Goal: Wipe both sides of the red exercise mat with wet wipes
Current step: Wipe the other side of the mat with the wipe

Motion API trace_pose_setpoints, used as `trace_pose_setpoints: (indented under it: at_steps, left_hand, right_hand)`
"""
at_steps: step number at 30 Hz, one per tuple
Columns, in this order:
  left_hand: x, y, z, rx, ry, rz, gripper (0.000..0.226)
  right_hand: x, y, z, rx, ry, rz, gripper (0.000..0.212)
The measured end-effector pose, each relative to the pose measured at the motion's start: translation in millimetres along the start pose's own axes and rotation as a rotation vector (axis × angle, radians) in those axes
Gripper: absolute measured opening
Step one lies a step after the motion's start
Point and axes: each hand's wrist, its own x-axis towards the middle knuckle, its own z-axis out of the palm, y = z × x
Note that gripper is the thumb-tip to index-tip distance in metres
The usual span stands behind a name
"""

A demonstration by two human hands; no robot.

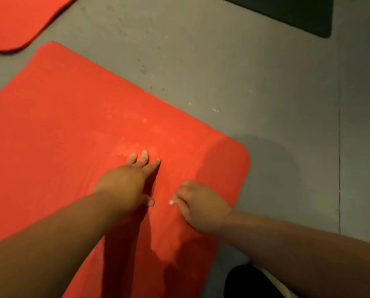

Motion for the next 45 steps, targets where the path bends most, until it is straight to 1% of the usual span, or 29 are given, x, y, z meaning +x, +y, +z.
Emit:
trace_pose_setpoints:
  at_steps: [1,4,6,8,9,11,12,13,14,17,18,20,22,24,26,27,28,29,30,32,34,35,37,39,41,42,43,44,45]
  left_hand:
    - [-0.2,-0.2,0.5,-0.001,0.004,-0.002,0.107]
    - [-1.9,0.0,-2.6,-0.022,0.056,-0.016,0.103]
    - [-5.4,-8.3,-5.4,-0.040,0.137,-0.046,0.093]
    - [-9.7,-28.8,-4.6,-0.055,0.200,-0.112,0.093]
    - [-12.0,-41.4,-3.1,-0.084,0.206,-0.173,0.101]
    - [-15.3,-64.3,-0.2,-0.152,0.181,-0.290,0.120]
    - [-16.2,-72.3,2.5,-0.168,0.158,-0.303,0.125]
    - [-17.3,-78.2,4.5,-0.165,0.135,-0.297,0.125]
    - [-18.0,-80.9,5.6,-0.156,0.116,-0.283,0.124]
    - [-14.4,-79.4,6.2,-0.124,0.090,-0.277,0.120]
    - [-12.8,-79.0,5.4,-0.110,0.084,-0.277,0.119]
    - [-11.8,-79.6,5.7,-0.103,0.075,-0.274,0.119]
    - [-12.3,-81.6,8.4,-0.110,0.082,-0.275,0.119]
    - [-11.6,-83.3,10.3,-0.108,0.086,-0.276,0.119]
    - [-11.4,-83.9,10.2,-0.112,0.084,-0.275,0.118]
    - [-11.5,-84.1,10.0,-0.113,0.087,-0.276,0.118]
    - [-10.9,-84.5,9.3,-0.110,0.090,-0.271,0.118]
    - [-10.9,-83.8,8.6,-0.107,0.088,-0.269,0.117]
    - [-11.1,-83.3,8.2,-0.102,0.083,-0.271,0.116]
    - [-12.0,-82.8,7.8,-0.091,0.072,-0.276,0.114]
    - [-11.0,-83.4,8.4,-0.101,0.074,-0.271,0.112]
    - [-10.7,-84.0,8.8,-0.110,0.072,-0.267,0.111]
    - [-11.2,-84.8,9.9,-0.121,0.067,-0.271,0.111]
    - [-10.9,-85.7,9.8,-0.130,0.067,-0.271,0.111]
    - [-11.4,-84.9,8.1,-0.135,0.057,-0.265,0.108]
    - [-10.3,-84.4,6.5,-0.128,0.057,-0.254,0.104]
    - [-9.8,-84.8,4.0,-0.114,0.063,-0.244,0.099]
    - [-10.7,-86.5,0.6,-0.094,0.073,-0.238,0.092]
    - [-12.5,-90.2,-3.6,-0.075,0.100,-0.234,0.084]
  right_hand:
    - [12.0,11.4,-6.3,-0.019,0.070,0.041,0.016]
    - [72.6,62.0,-45.2,-0.052,0.371,0.384,0.014]
    - [97.2,82.6,-70.0,-0.067,0.432,0.506,0.016]
    - [96.3,75.2,-60.9,-0.117,0.369,0.494,0.017]
    - [84.7,60.2,-47.4,-0.131,0.313,0.437,0.016]
    - [45.8,12.6,-13.3,-0.071,0.182,0.198,0.014]
    - [28.6,-5.0,0.0,-0.034,0.089,0.081,0.013]
    - [24.1,-10.2,5.7,-0.023,0.029,0.005,0.013]
    - [32.2,-2.2,2.4,-0.023,0.050,0.002,0.014]
    - [86.7,46.4,-32.6,-0.056,0.339,0.272,0.016]
    - [104.4,62.7,-48.8,-0.068,0.401,0.351,0.016]
    - [126.0,79.1,-66.8,-0.106,0.422,0.462,0.018]
    - [126.0,68.3,-59.6,-0.117,0.440,0.498,0.019]
    - [104.9,35.7,-38.2,-0.114,0.362,0.368,0.017]
    - [72.8,-3.3,-8.6,-0.074,0.142,0.101,0.016]
    - [61.1,-15.7,-1.2,-0.054,0.039,0.005,0.015]
    - [61.2,-16.9,-3.6,-0.062,0.008,-0.029,0.014]
    - [72.6,-7.9,-10.9,-0.077,0.069,-0.008,0.014]
    - [90.7,5.3,-21.0,-0.085,0.162,0.068,0.014]
    - [132.6,37.9,-49.2,-0.100,0.334,0.299,0.017]
    - [157.1,57.1,-70.9,-0.145,0.348,0.449,0.021]
    - [159.6,57.7,-70.3,-0.177,0.342,0.455,0.022]
    - [148.9,39.5,-55.6,-0.206,0.332,0.388,0.020]
    - [123.3,2.8,-21.3,-0.179,0.293,0.191,0.013]
    - [95.5,-34.6,9.1,-0.136,0.117,-0.070,0.006]
    - [89.2,-39.8,15.7,-0.127,0.043,-0.161,0.005]
    - [91.8,-33.7,13.3,-0.127,0.004,-0.207,0.005]
    - [102.0,-22.4,4.9,-0.145,0.035,-0.189,0.006]
    - [118.5,-7.6,-7.9,-0.160,0.130,-0.111,0.008]
